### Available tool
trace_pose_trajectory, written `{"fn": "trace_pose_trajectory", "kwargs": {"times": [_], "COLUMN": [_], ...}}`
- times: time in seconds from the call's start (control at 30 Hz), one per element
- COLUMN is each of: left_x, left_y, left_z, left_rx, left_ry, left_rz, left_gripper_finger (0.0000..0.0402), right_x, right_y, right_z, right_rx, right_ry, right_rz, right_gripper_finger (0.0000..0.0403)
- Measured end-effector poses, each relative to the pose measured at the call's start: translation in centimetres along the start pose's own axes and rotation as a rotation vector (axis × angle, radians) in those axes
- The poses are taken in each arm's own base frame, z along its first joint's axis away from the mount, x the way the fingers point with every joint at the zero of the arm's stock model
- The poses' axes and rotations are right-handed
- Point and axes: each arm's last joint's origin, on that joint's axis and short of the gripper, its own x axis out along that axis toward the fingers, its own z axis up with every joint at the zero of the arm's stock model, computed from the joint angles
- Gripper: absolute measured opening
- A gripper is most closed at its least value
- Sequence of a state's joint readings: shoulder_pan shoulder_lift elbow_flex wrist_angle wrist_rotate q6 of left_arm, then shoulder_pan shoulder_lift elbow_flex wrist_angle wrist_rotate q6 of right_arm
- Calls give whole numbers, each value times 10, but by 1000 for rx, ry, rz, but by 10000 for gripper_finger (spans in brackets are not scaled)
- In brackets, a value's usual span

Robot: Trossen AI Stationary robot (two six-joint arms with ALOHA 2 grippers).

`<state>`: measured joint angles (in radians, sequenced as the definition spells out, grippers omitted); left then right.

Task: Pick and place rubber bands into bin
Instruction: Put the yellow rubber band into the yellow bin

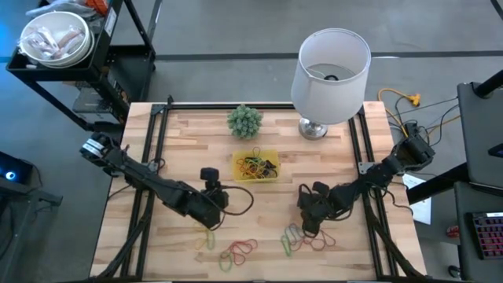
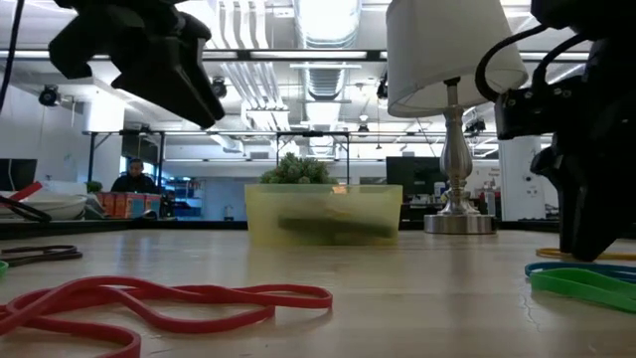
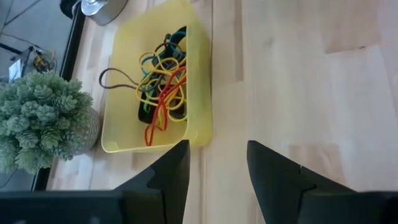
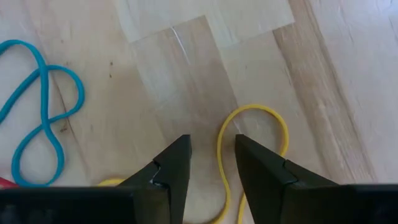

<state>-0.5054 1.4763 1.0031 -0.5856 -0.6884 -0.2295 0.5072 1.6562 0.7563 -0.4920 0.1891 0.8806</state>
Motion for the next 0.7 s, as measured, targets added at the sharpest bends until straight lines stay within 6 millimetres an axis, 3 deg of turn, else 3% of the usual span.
{"fn": "trace_pose_trajectory", "kwargs": {"times": [0.13, 0.3, 0.7], "left_x": [-2, -2, -2], "left_y": [-1, -1, -2], "left_z": [0, 0, 0], "left_rx": [4, 4, 1], "left_ry": [-4, -4, -5], "left_rz": [-6, -6, -7], "left_gripper_finger": [144, 144, 144], "right_x": [4, 3, -13], "right_y": [-1, -1, 16], "right_z": [1, 1, 11], "right_rx": [7, 1, -187], "right_ry": [16, 22, -104], "right_rz": [-5, -2, -126], "right_gripper_finger": [92, 21, 8]}}
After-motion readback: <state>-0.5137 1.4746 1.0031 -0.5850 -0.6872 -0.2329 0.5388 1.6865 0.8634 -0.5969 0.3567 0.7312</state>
